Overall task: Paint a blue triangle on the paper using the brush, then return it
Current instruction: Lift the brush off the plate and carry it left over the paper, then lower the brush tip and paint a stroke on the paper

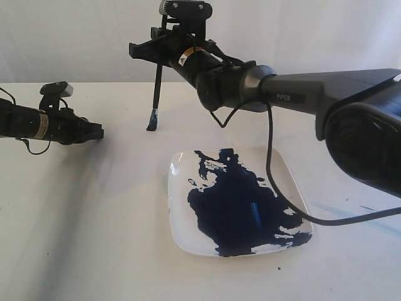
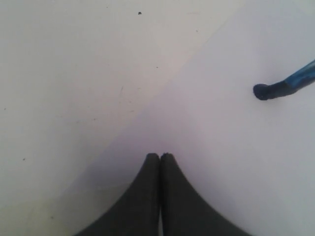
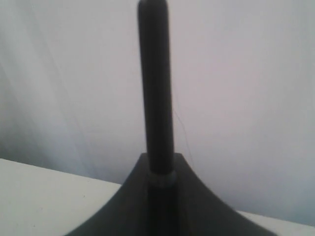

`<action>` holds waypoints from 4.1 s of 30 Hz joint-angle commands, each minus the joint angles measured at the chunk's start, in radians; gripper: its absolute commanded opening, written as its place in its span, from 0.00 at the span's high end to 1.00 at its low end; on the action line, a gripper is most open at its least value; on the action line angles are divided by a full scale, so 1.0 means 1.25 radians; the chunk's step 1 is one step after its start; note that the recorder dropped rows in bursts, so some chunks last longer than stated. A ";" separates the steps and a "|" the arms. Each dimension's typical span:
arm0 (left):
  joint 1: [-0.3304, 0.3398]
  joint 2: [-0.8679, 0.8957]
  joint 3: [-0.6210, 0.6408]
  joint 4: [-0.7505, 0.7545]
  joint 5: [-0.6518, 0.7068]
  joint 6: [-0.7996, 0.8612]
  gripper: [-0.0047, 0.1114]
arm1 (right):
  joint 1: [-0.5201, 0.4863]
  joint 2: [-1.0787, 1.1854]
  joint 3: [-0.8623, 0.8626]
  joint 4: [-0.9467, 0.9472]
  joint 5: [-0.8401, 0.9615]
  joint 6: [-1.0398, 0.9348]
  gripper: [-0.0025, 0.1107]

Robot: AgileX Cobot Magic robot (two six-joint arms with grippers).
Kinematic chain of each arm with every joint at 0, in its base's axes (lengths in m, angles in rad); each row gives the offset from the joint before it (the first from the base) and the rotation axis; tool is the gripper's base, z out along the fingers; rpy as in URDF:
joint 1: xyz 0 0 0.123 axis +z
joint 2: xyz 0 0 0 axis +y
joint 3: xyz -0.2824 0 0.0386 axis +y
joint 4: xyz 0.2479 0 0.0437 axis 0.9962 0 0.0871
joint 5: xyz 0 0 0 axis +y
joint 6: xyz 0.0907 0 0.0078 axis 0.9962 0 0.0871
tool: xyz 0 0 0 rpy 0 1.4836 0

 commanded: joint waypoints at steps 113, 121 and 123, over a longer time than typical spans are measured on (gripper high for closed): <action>0.000 -0.009 0.003 0.006 0.007 -0.004 0.96 | -0.001 -0.026 -0.002 0.013 0.058 -0.051 0.98; 0.000 -0.009 0.003 0.006 0.007 -0.004 0.96 | -0.003 -0.031 -0.002 0.013 0.080 -0.074 0.98; 0.000 -0.009 0.003 0.006 0.007 -0.004 0.96 | -0.003 -0.031 -0.002 0.013 0.082 -0.074 0.98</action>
